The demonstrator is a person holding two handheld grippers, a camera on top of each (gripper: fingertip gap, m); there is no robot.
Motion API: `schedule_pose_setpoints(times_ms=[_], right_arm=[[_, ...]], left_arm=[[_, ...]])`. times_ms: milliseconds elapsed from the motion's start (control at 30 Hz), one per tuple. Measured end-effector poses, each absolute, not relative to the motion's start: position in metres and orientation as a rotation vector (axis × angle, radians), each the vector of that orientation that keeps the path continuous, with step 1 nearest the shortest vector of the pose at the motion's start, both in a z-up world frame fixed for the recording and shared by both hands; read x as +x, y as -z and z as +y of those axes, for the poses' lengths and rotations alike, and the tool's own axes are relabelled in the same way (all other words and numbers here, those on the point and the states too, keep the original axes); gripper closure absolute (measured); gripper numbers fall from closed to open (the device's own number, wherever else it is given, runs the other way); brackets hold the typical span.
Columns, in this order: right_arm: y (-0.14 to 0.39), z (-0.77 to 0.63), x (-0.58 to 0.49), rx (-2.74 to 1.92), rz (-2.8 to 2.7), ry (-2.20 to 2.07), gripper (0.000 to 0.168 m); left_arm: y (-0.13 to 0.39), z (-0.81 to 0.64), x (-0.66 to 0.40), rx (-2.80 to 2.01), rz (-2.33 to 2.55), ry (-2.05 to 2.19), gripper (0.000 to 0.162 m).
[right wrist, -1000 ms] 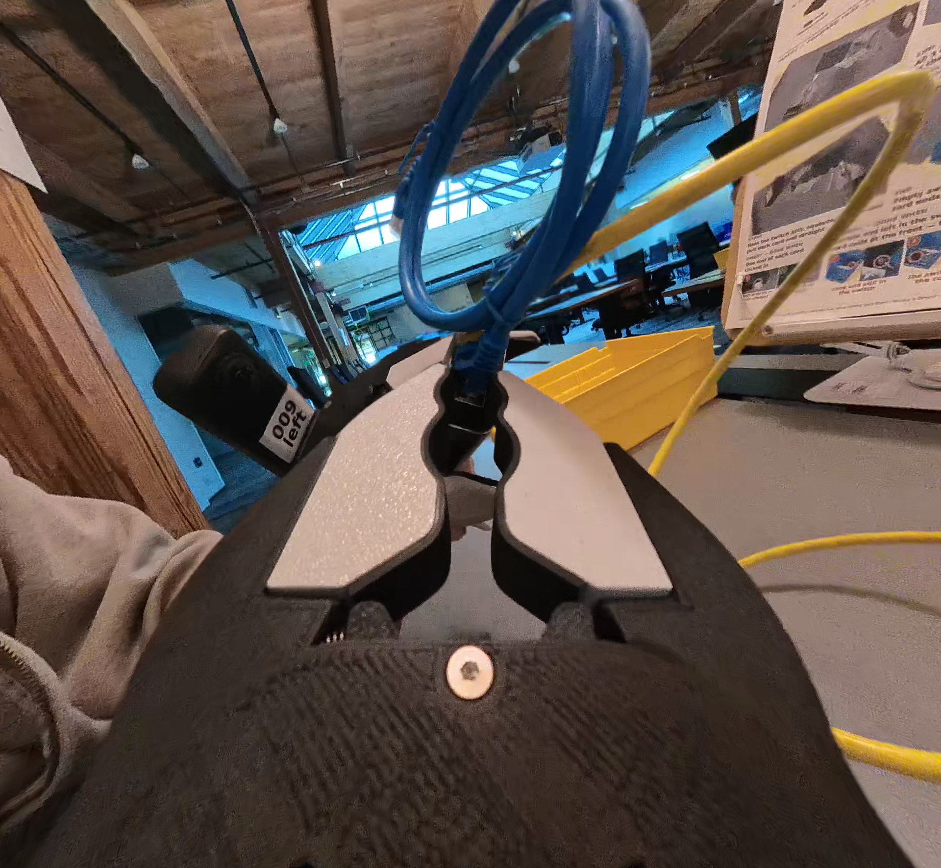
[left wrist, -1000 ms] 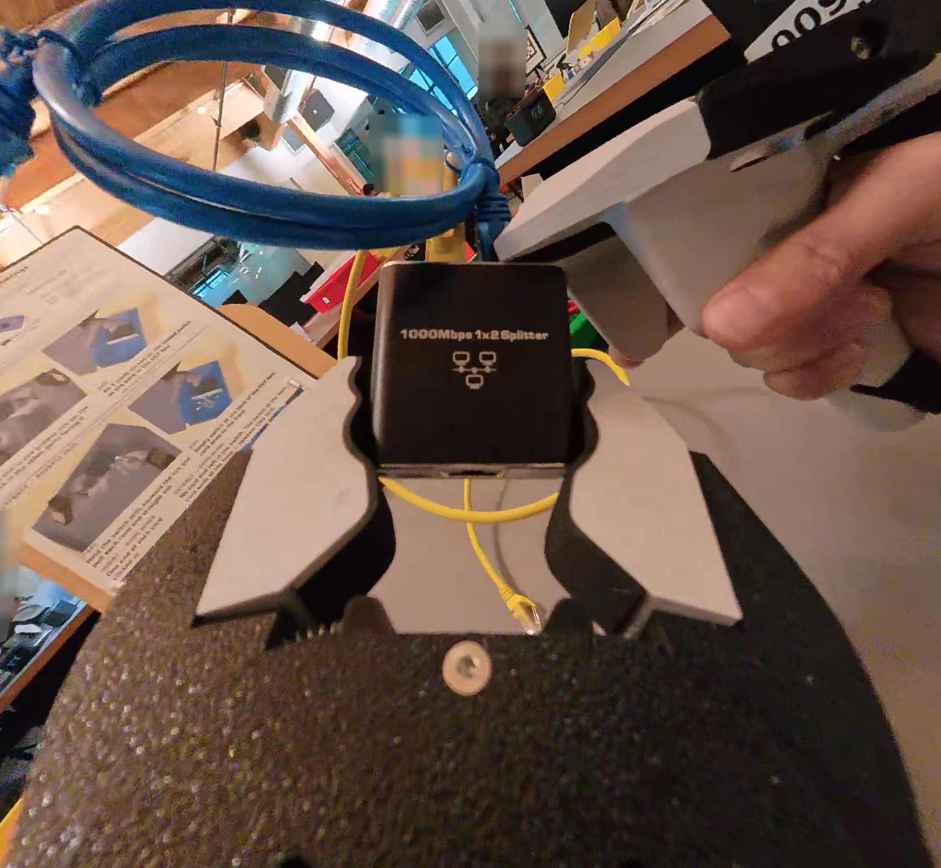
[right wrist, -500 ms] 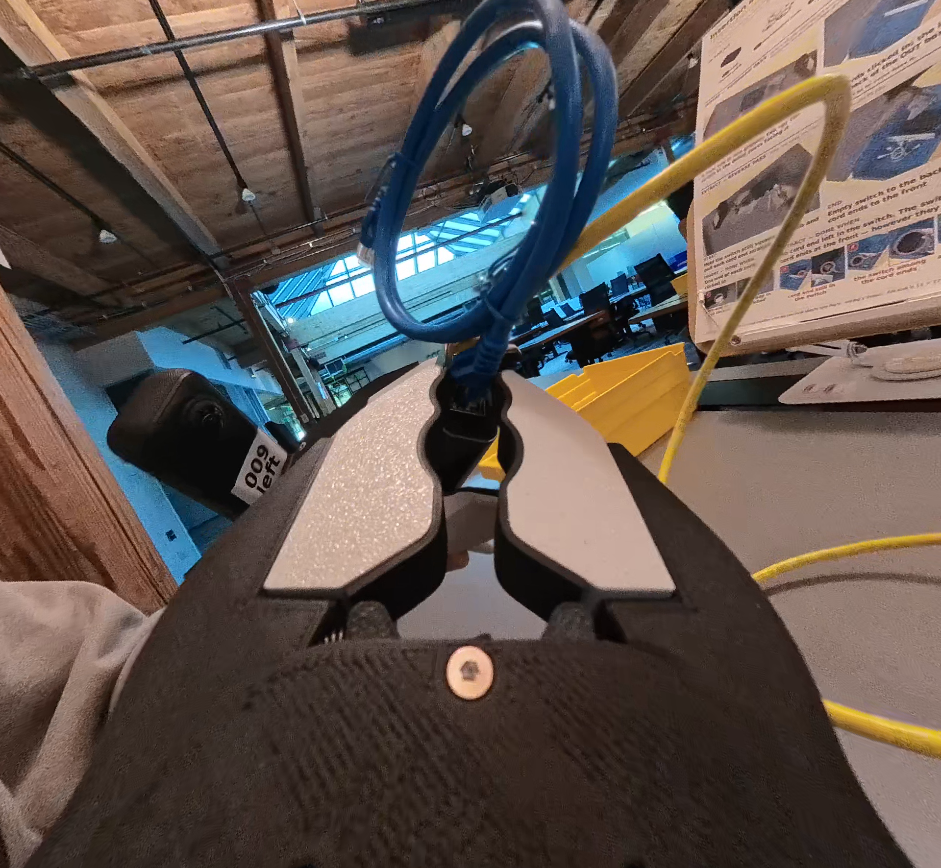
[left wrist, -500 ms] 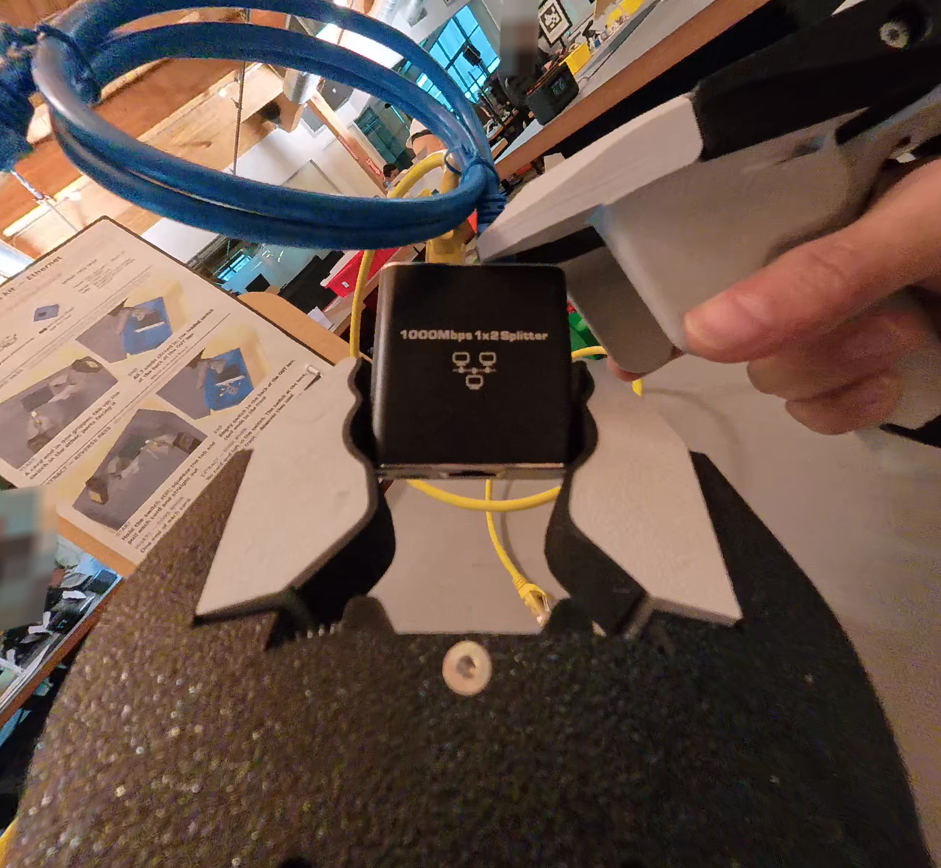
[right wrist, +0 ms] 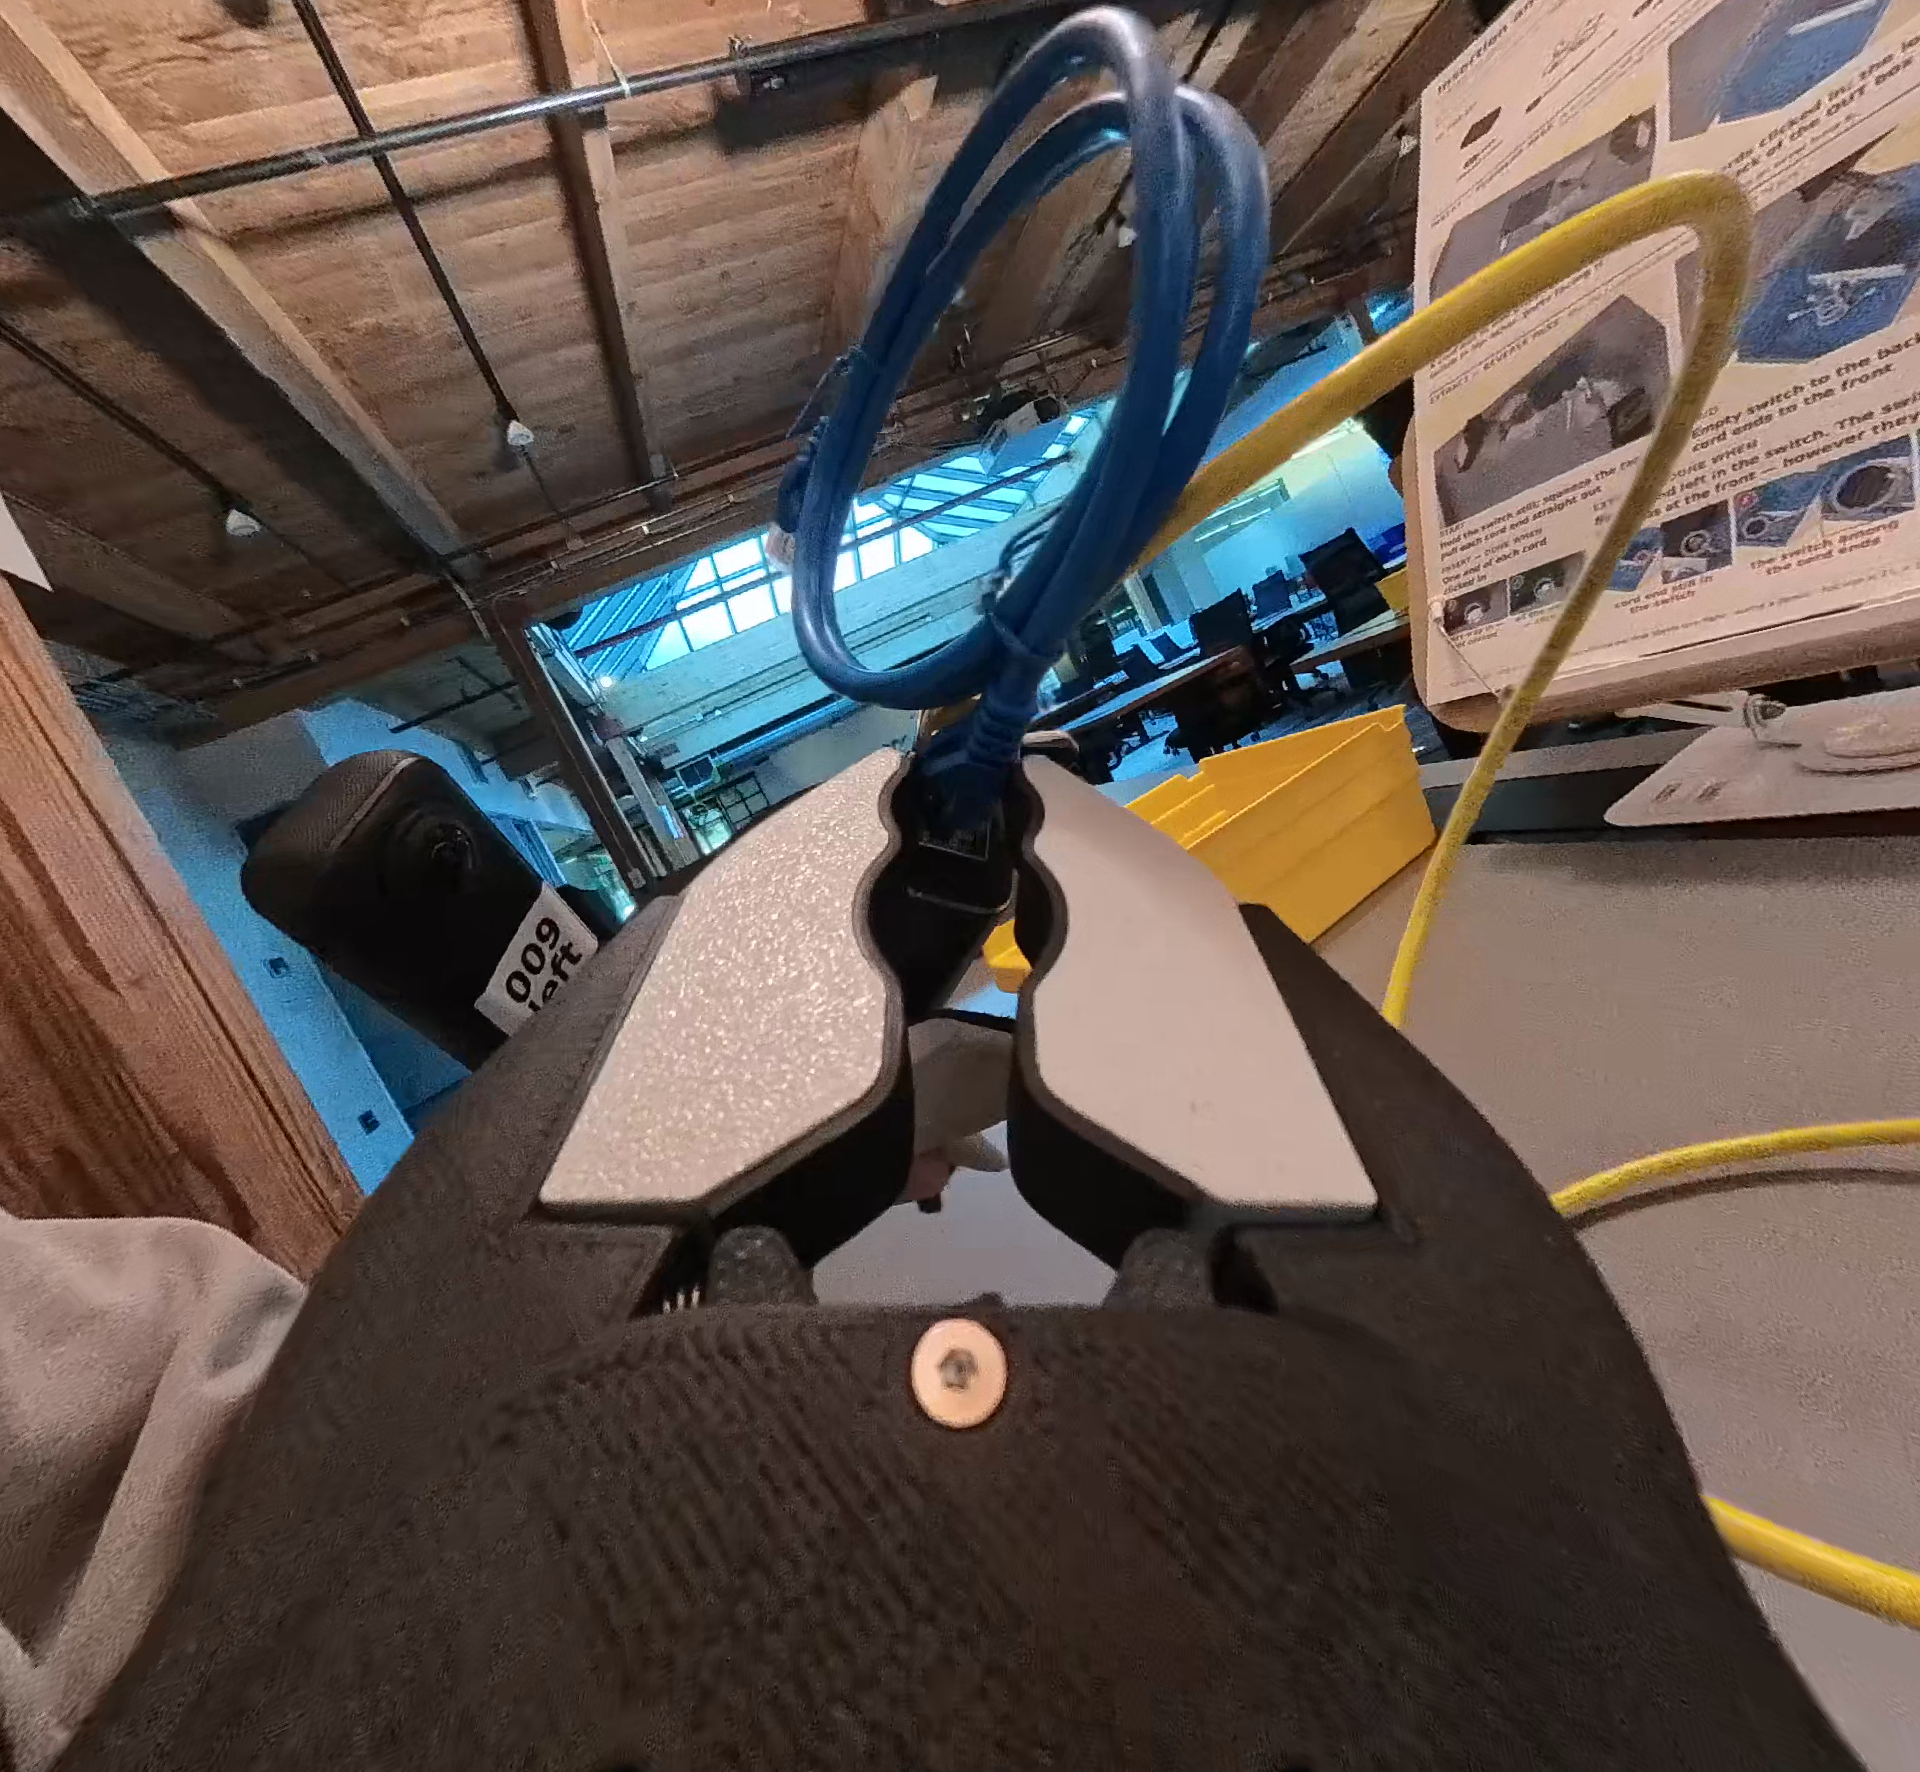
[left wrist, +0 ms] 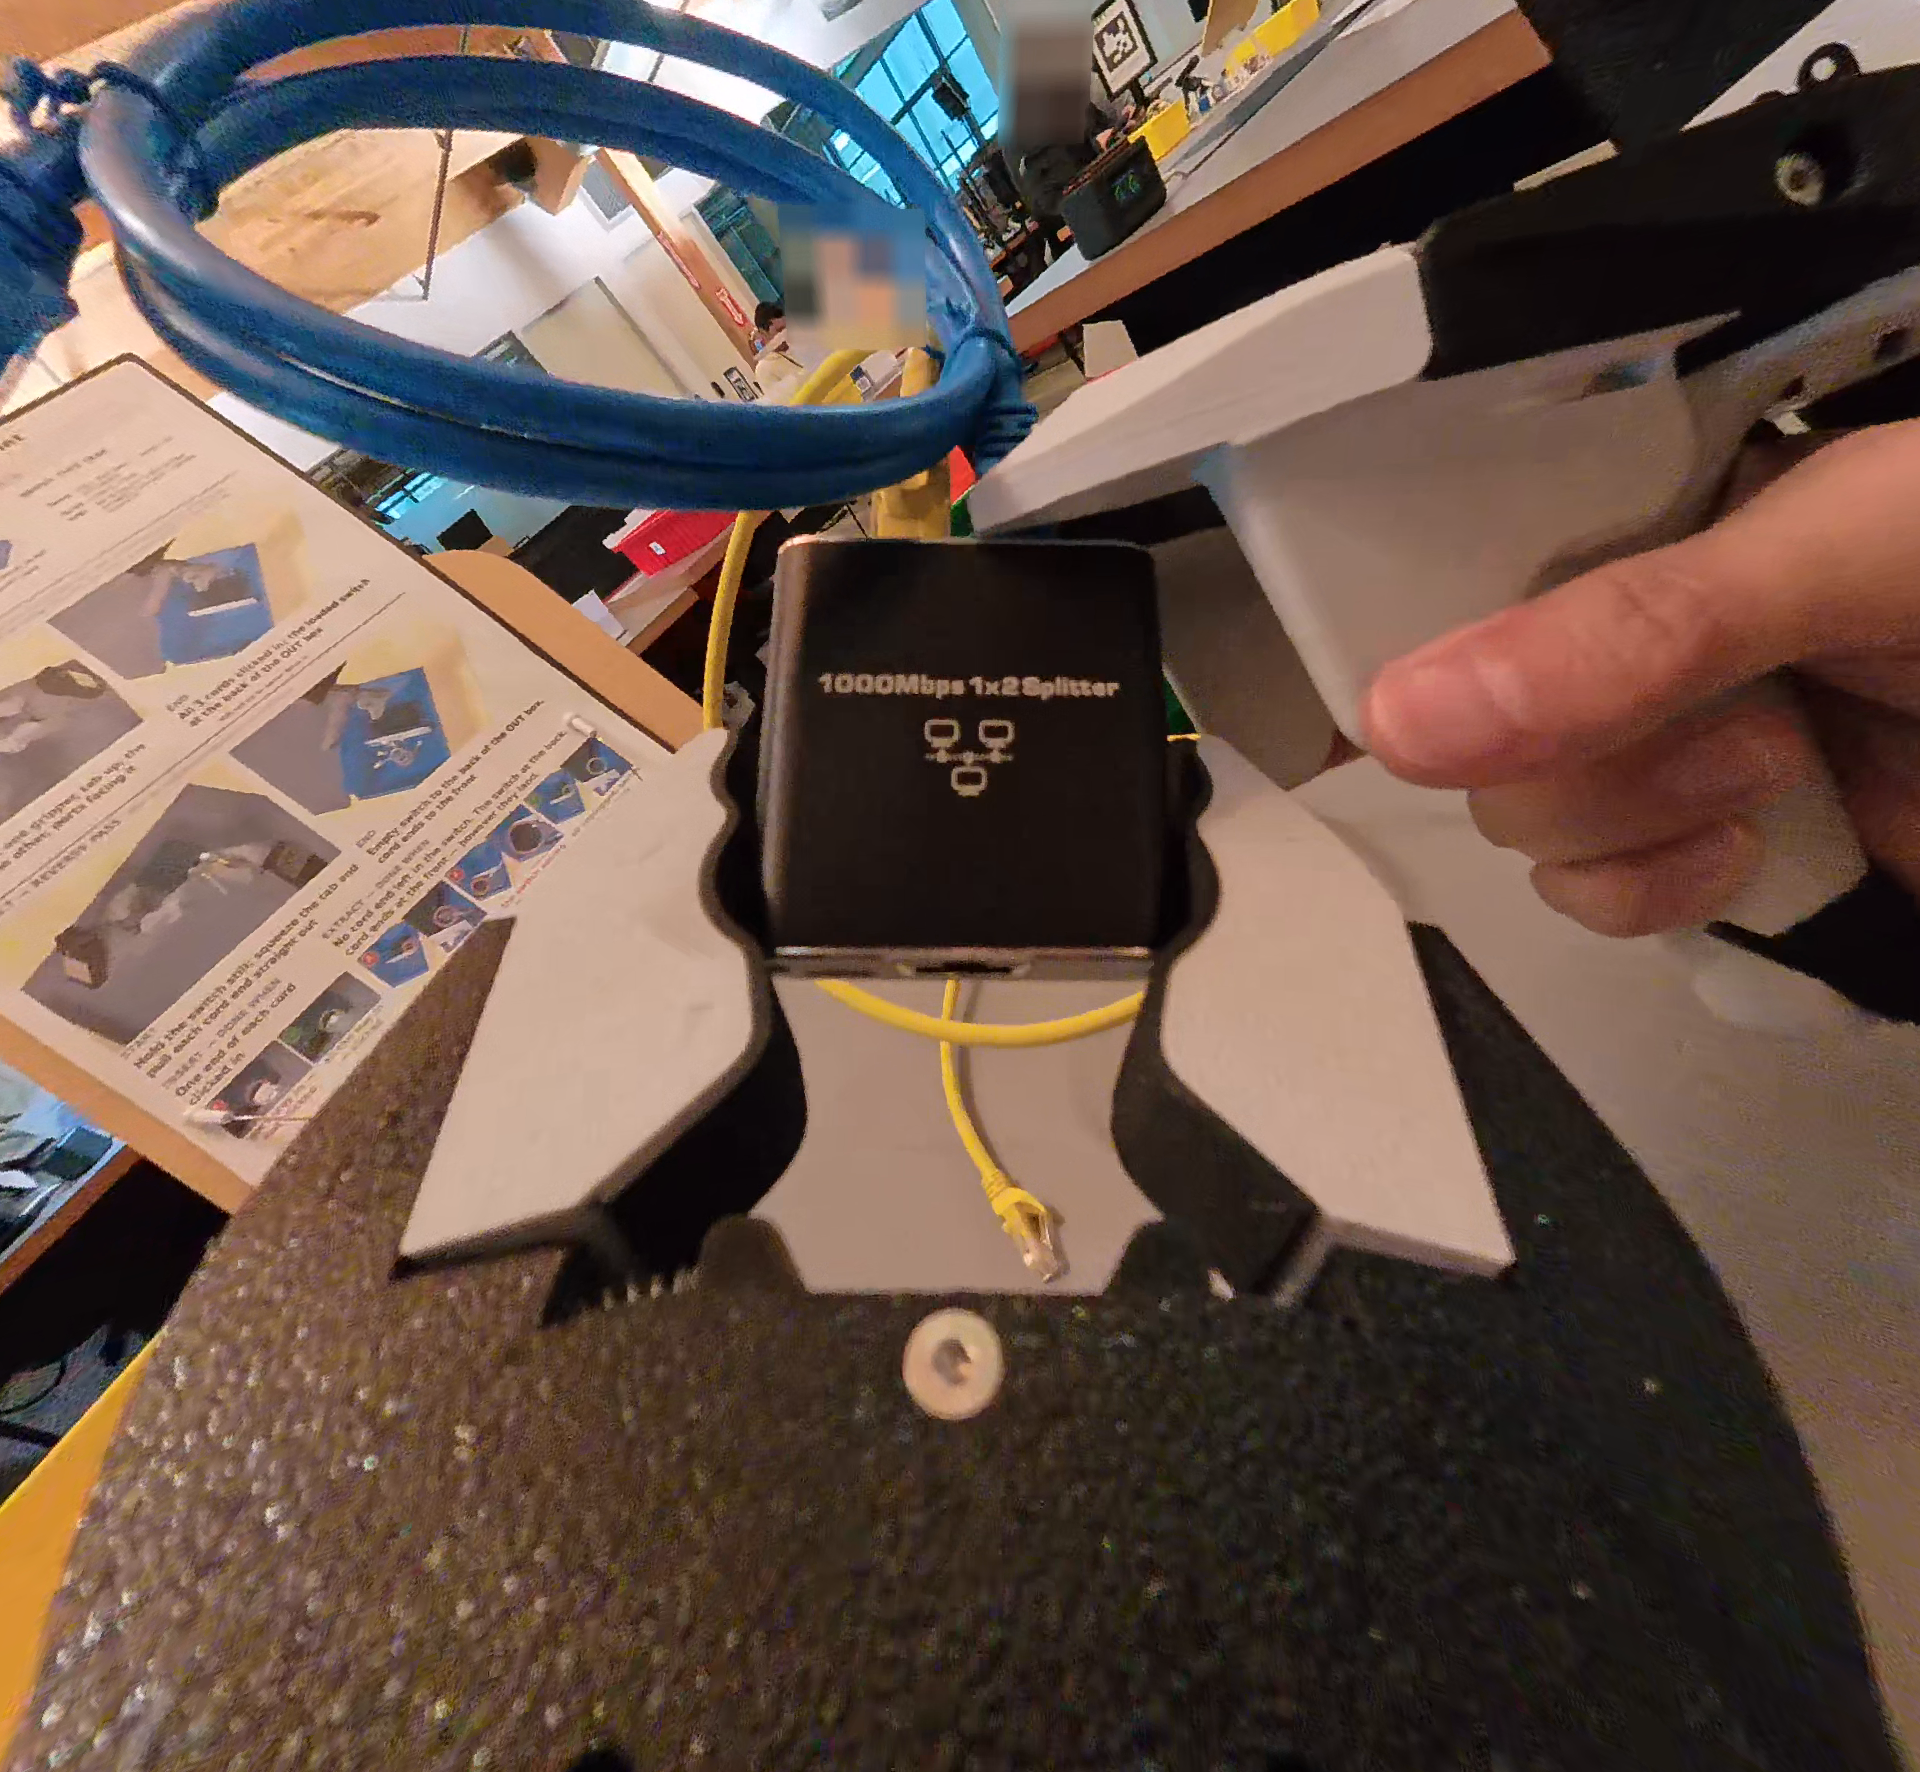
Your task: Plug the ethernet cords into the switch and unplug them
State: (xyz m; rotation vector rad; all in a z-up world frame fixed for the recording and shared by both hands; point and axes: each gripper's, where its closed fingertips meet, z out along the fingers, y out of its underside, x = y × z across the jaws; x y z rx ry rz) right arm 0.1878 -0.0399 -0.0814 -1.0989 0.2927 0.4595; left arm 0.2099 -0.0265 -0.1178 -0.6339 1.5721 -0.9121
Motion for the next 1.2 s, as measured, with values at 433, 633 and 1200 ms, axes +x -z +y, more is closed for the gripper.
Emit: schedule_pose_setpoints(times_ms=[433,633,1200], right_arm=[[0.081,-0.045,0.184,-1.161,0.199,-0.286,0.153],[0.081,-0.049,0.188,-1.214,0.155,-0.203,0.153],[0.087,-0.049,0.183,-1.35,0.022,-0.057,0.153]], left_arm=[[0.122,-0.035,0.209,-0.709,1.571,1.033,0.087],[0.124,-0.042,0.212,-0.754,1.599,1.116,0.087],[0.131,-0.042,0.21,-0.721,1.637,1.122,0.086]])
